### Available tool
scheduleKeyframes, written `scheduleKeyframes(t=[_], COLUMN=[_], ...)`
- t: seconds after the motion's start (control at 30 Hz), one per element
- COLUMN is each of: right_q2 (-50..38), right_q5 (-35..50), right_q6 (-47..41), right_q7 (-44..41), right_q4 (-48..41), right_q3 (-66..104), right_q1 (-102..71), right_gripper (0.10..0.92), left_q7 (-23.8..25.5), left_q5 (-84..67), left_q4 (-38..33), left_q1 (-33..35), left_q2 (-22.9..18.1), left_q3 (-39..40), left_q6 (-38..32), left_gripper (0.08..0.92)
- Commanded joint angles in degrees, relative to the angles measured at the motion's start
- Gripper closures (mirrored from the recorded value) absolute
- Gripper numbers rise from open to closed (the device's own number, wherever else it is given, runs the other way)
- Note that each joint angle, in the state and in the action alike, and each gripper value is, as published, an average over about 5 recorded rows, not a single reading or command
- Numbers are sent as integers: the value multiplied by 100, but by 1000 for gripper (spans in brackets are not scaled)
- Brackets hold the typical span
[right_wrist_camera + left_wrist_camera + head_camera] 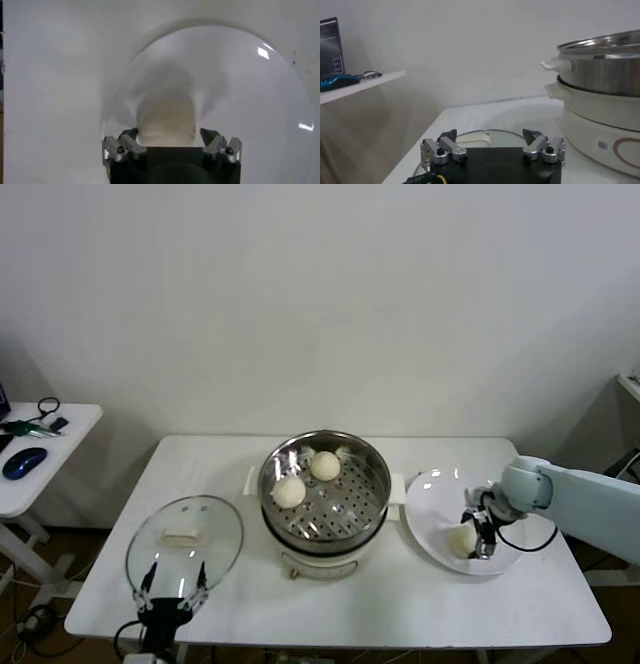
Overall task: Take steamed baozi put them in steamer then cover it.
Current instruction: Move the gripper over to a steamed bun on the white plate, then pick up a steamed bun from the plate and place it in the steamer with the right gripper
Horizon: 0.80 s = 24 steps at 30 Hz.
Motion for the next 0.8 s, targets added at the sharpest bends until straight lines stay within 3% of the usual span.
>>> scheduleKeyframes(t=[0.03,0.43,0.57,0.8], right_q2=[44,46,370,1713], right_q5=[21,-19,-228,-103], right_q6=[-9,295,1059,3030], right_q7=[-12,-402,-862,-1514], right_q4=[-116,-19,12,-253], right_q3=[263,-157,-910,-1357], right_q1=[-240,631,2217,4362], right_gripper=[206,360,363,358], left_q7=[2,6,6,9], left_q5=[5,19,31,60], left_q4=[-5,-13,-23,15], left_q1=[3,-13,-15,-19], left_q2=[0,-20,-27,-11], left_q3=[0,24,34,44], left_q6=[4,6,10,13], left_gripper=[177,177,177,177])
